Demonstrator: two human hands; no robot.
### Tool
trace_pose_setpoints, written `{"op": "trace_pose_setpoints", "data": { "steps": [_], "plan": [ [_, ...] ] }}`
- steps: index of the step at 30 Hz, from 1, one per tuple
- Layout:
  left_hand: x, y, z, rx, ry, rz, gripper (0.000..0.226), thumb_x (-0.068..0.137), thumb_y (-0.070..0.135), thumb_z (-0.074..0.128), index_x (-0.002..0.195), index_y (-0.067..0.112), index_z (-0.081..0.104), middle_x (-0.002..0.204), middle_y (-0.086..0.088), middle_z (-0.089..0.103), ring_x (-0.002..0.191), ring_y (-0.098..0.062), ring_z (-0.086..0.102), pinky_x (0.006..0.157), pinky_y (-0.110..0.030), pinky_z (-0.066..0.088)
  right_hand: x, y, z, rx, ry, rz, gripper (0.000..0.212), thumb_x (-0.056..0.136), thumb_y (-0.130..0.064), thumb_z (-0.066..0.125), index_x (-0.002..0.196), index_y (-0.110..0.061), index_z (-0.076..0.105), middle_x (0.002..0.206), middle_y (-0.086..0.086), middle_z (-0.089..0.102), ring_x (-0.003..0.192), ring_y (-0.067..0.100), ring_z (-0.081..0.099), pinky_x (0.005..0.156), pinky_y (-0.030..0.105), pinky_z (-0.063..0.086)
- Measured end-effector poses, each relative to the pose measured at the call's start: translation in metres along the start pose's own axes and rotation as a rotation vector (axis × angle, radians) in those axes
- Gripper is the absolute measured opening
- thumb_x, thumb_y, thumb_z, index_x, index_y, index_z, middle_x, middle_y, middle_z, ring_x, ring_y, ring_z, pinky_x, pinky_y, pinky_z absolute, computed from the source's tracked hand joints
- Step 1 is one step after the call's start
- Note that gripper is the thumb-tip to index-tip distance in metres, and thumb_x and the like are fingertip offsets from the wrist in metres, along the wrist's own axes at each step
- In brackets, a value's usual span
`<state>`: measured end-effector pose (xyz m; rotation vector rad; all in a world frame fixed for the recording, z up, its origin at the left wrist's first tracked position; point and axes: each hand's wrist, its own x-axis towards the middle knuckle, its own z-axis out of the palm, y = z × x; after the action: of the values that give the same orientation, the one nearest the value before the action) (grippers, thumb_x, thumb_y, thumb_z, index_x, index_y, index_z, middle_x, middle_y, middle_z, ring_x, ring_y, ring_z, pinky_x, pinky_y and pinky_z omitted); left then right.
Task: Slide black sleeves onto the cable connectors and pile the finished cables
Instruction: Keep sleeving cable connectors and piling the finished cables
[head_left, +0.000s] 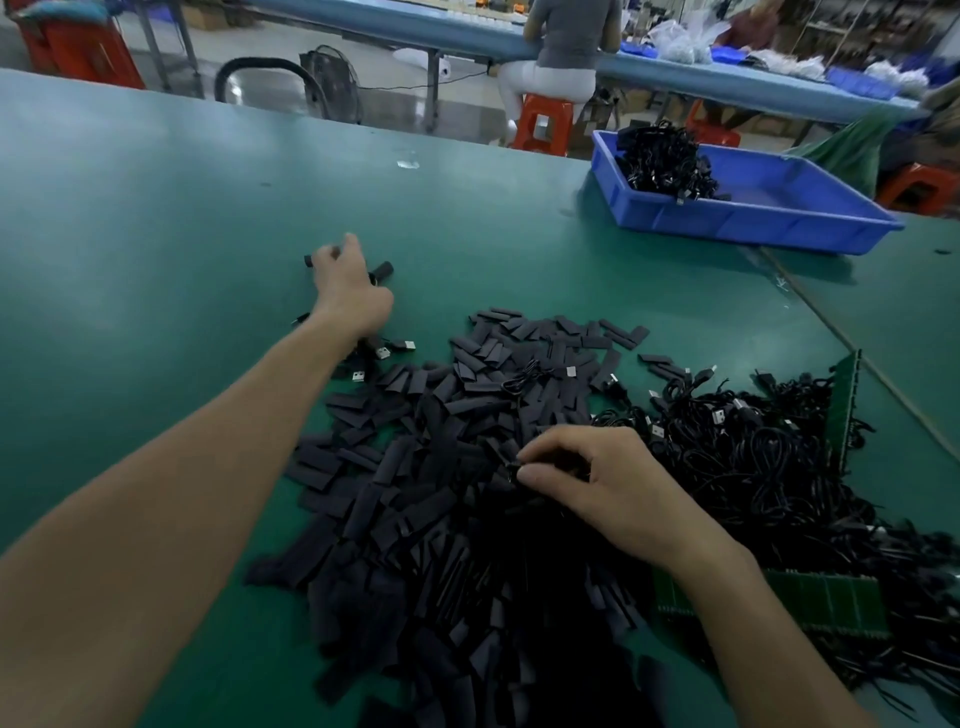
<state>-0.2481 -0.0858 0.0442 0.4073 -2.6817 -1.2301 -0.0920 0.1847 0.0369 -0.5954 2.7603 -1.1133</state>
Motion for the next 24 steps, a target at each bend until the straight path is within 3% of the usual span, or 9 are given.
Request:
{"op": "trace_pose_setpoints", "data": {
  "steps": [3,5,7,9,11,15,18,22,24],
  "plan": [
    [-0.040,0.009,0.006,-0.048,0.119,0.311,0.042,0.093,0.002,0.060,0.134,0.010,0.057,0.133,-0.005,0.049,0.126,-0.020,0.046,0.106,-0.017,0.028,0.005,0.001,0.008,0.071,0.181,-0.017,0.008,0.089,-0.037,0.071,0.084,-0.031,0.069,0.085,-0.023,0.067,0.077,0.000,0.063,0.066,0.010,0.045],
    [-0.071,0.017,0.014,-0.229,-0.002,0.430,0.017,0.095,0.012,0.063,0.108,0.022,0.068,0.103,0.010,0.063,0.097,0.000,0.060,0.093,-0.016,0.047,0.010,0.001,0.012,0.146,0.304,-0.006,0.011,0.088,-0.037,0.071,0.079,-0.032,0.066,0.081,-0.018,0.068,0.070,0.003,0.063,0.064,0.012,0.046],
    [-0.102,0.024,0.022,-0.426,-0.229,0.478,0.009,0.097,0.023,0.064,0.090,0.026,0.068,0.083,0.006,0.070,0.074,0.000,0.061,0.075,-0.024,0.054,0.016,0.000,0.013,0.287,0.417,0.021,0.012,0.086,-0.036,0.073,0.078,-0.031,0.066,0.076,-0.012,0.069,0.066,0.003,0.062,0.064,0.016,0.049],
    [-0.124,0.027,0.032,-0.577,-0.438,0.467,0.010,0.096,0.027,0.065,0.090,0.019,0.067,0.079,0.000,0.072,0.073,-0.009,0.061,0.068,-0.027,0.052,0.020,-0.001,0.012,0.478,0.478,0.038,0.017,0.080,-0.039,0.075,0.079,-0.026,0.065,0.073,-0.009,0.067,0.067,0.008,0.059,0.064,0.020,0.050],
    [-0.137,0.026,0.042,-0.661,-0.528,0.443,0.010,0.093,0.023,0.071,0.092,0.015,0.063,0.077,0.006,0.067,0.071,-0.008,0.058,0.066,-0.022,0.050,0.022,0.000,0.010,0.603,0.485,0.052,0.022,0.077,-0.042,0.074,0.081,-0.022,0.065,0.074,-0.008,0.066,0.071,0.009,0.059,0.066,0.021,0.051],
    [-0.143,0.022,0.055,-0.793,-0.519,0.349,0.015,0.089,0.009,0.073,0.084,0.014,0.060,0.065,0.015,0.057,0.059,0.000,0.048,0.059,-0.011,0.041,0.023,0.004,0.010,0.706,0.428,0.103,0.022,0.079,-0.042,0.071,0.082,-0.021,0.070,0.075,-0.006,0.068,0.070,0.005,0.060,0.066,0.018,0.050],
    [-0.145,0.021,0.058,-0.892,-0.571,0.280,0.014,0.088,0.007,0.071,0.080,0.014,0.062,0.061,0.015,0.058,0.057,0.003,0.050,0.058,-0.009,0.043,0.023,0.006,0.010,0.769,0.371,0.113,0.017,0.082,-0.038,0.069,0.081,-0.022,0.073,0.073,-0.009,0.069,0.065,-0.001,0.061,0.061,0.012,0.049],
    [-0.146,0.018,0.062,-1.005,-0.640,0.182,0.008,0.078,0.022,0.073,0.076,0.016,0.068,0.067,0.007,0.061,0.062,-0.005,0.055,0.062,-0.017,0.050,0.025,0.007,0.008,0.804,0.309,0.135,0.016,0.084,-0.037,0.069,0.085,-0.023,0.077,0.085,0.003,0.075,0.081,0.016,0.070,0.075,0.031,0.056],
    [-0.144,0.016,0.064,-1.037,-0.685,0.144,0.008,0.079,0.022,0.072,0.077,0.015,0.068,0.067,0.007,0.062,0.062,-0.004,0.057,0.061,-0.017,0.051,0.025,0.007,0.006,0.808,0.300,0.144,0.017,0.084,-0.037,0.070,0.086,-0.022,0.078,0.086,0.004,0.075,0.081,0.017,0.070,0.075,0.030,0.057]
  ]
}}
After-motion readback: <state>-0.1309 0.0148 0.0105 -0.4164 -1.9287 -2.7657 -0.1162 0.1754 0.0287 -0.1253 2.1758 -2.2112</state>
